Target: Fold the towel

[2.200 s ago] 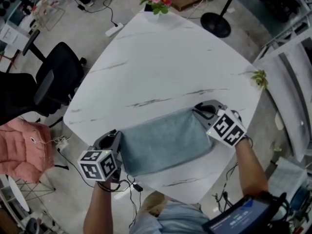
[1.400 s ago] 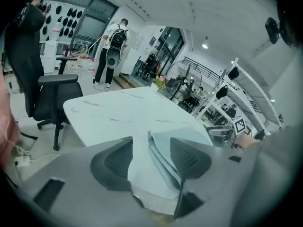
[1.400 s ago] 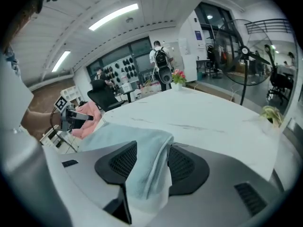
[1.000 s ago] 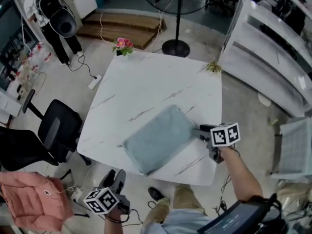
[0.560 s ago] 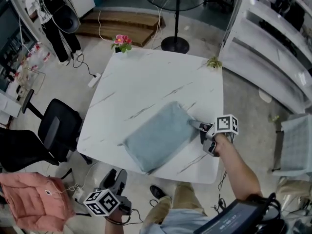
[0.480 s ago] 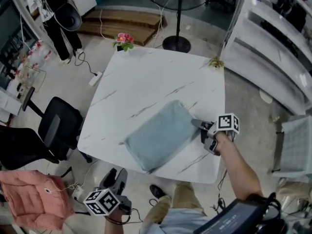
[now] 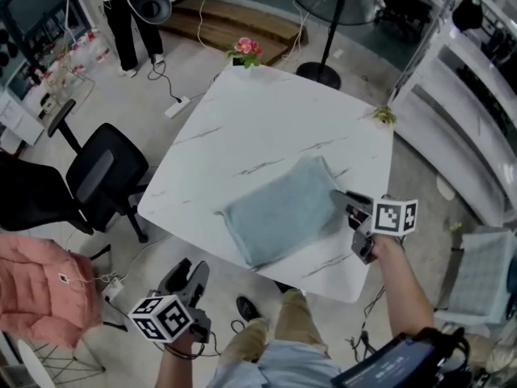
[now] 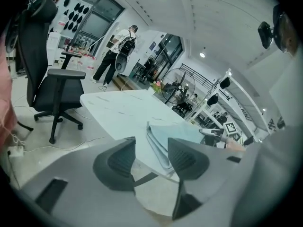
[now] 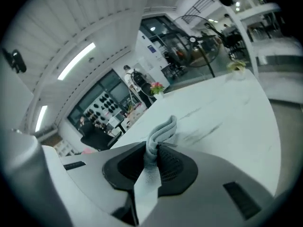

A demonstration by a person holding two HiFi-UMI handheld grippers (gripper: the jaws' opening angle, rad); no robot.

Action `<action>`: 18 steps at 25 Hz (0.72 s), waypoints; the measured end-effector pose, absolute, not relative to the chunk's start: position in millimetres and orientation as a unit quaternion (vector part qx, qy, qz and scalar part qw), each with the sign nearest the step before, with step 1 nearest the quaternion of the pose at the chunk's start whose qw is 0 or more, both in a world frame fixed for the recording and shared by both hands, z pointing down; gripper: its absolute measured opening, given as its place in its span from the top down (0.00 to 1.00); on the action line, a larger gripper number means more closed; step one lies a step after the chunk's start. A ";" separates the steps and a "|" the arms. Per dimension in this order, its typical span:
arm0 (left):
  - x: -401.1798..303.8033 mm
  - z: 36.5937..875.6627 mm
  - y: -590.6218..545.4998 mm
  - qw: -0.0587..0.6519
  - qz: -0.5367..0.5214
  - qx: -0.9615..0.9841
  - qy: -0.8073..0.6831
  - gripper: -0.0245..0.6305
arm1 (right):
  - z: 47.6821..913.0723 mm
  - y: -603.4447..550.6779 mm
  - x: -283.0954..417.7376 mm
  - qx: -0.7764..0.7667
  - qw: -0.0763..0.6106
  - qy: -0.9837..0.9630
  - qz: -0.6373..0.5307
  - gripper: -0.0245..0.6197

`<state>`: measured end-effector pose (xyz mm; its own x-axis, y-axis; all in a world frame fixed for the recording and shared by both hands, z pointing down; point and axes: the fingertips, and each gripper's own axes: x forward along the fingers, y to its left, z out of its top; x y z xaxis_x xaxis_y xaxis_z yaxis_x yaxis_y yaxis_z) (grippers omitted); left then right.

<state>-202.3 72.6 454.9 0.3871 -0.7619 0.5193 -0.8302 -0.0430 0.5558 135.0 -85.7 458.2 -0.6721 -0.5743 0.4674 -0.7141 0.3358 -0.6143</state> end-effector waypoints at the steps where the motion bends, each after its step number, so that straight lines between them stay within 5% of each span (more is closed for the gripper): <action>1: -203.6 452.6 74.7 0.416 0.037 0.721 -0.553 0.63 | 449.5 -83.5 124.4 0.384 0.097 -0.829 0.394 0.85; 18: -255.0 442.2 131.6 0.401 -0.008 0.703 -0.588 0.66 | 411.3 -2.1 -49.7 0.231 0.297 -0.923 0.077 0.85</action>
<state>-255.0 131.6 442.2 0.3090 -0.8327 0.4595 -0.8196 0.0119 0.5728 -49.7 -2.1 411.3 -0.7169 -0.3813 0.5836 -0.4722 0.8815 -0.0042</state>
